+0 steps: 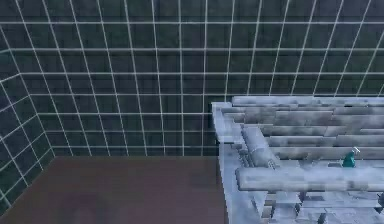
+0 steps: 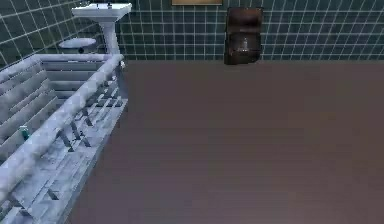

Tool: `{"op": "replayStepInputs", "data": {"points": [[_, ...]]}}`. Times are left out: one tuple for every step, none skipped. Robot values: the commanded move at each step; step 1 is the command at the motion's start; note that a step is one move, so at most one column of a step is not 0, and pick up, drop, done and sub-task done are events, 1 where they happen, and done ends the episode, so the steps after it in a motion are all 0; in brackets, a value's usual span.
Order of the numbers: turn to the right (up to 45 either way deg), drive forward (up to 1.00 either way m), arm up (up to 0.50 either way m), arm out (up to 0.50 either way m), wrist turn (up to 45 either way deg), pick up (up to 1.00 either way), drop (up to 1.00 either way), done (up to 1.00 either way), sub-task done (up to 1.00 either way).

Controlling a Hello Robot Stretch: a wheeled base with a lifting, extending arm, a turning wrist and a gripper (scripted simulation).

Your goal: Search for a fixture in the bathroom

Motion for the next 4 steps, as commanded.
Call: {"op": "replayStepInputs", "data": {"points": [[45.0,0.0,0.0,0.0,0.0,0.0,0.0,0.0,0.0],[45.0,0.0,0.0,0.0,0.0,0.0,0.0,0.0,0.0],[6.0,0.0,0.0,0.0,0.0,0.0,0.0,0.0,0.0],[0.0,1.0,0.0,0.0,0.0,0.0,0.0,0.0,0.0]]}}
